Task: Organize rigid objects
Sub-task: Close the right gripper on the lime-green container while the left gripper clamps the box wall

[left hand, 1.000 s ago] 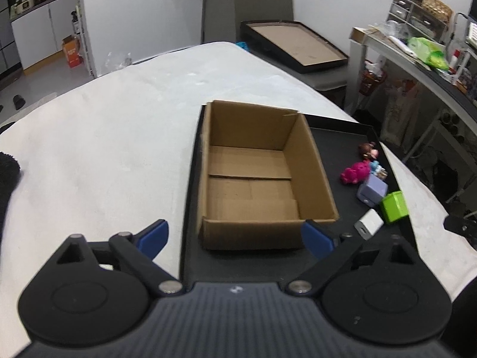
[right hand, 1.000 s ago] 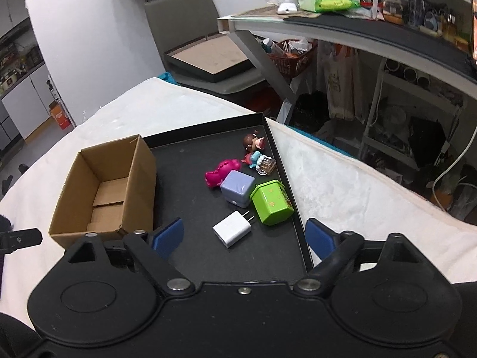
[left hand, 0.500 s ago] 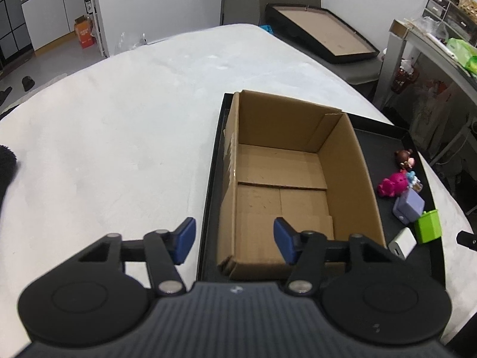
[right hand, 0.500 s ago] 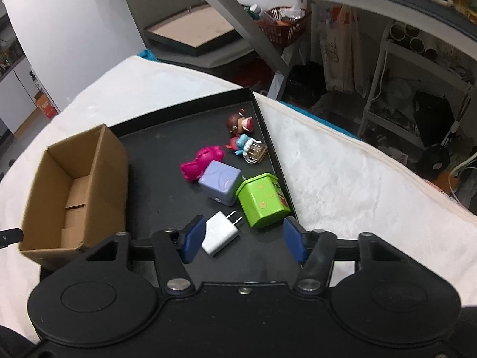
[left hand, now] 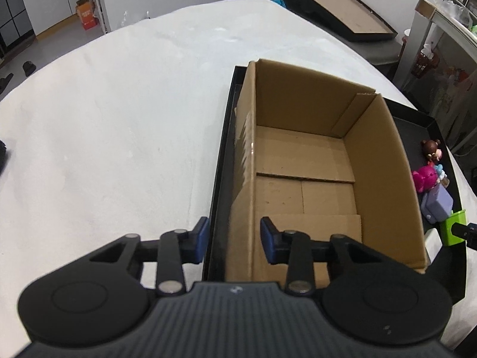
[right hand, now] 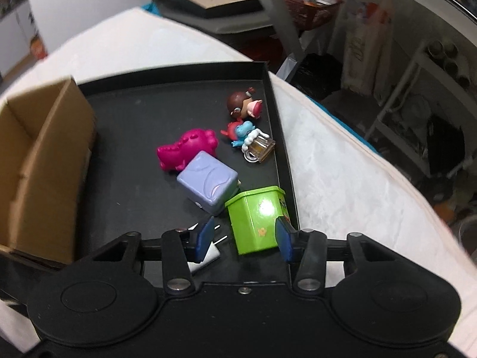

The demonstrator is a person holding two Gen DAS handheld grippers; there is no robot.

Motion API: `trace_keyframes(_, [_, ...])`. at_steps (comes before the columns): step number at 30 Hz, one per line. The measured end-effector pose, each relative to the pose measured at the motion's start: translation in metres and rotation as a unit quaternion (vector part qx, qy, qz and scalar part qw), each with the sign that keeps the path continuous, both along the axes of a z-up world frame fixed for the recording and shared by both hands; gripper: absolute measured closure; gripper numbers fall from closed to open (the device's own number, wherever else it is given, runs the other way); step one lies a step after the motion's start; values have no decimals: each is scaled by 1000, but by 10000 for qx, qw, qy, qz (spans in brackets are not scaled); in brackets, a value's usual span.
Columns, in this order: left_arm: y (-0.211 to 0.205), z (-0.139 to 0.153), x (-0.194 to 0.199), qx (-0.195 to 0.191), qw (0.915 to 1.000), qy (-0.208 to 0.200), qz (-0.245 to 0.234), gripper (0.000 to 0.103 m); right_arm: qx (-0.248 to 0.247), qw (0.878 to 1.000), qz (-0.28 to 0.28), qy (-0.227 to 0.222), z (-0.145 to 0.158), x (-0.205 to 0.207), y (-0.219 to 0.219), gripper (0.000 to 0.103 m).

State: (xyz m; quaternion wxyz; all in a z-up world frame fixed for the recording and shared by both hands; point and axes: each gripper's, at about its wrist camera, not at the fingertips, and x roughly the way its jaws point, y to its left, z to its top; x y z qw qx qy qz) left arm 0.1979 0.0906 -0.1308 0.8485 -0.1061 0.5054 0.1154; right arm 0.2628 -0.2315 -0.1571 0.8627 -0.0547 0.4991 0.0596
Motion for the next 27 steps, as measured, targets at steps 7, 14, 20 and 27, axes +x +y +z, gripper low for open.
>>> trace_keyframes(7, [1, -10, 4, -2, 9999, 92, -116, 87, -957, 9948, 274, -229, -11, 4, 18, 57])
trace_keyframes(14, [-10, -9, -6, 199, 9989, -23, -418, 92, -1254, 9911, 375, -239, -16, 0, 24, 56])
trace_keyframes(20, [-15, -6, -25, 160, 9983, -15, -555, 92, -1180, 9924, 318, -170, -15, -4, 24, 57])
trace_keyframes(27, [-17, -6, -36, 108, 9987, 129, -471, 92, -967, 9947, 334, 64, -11, -11, 23, 56])
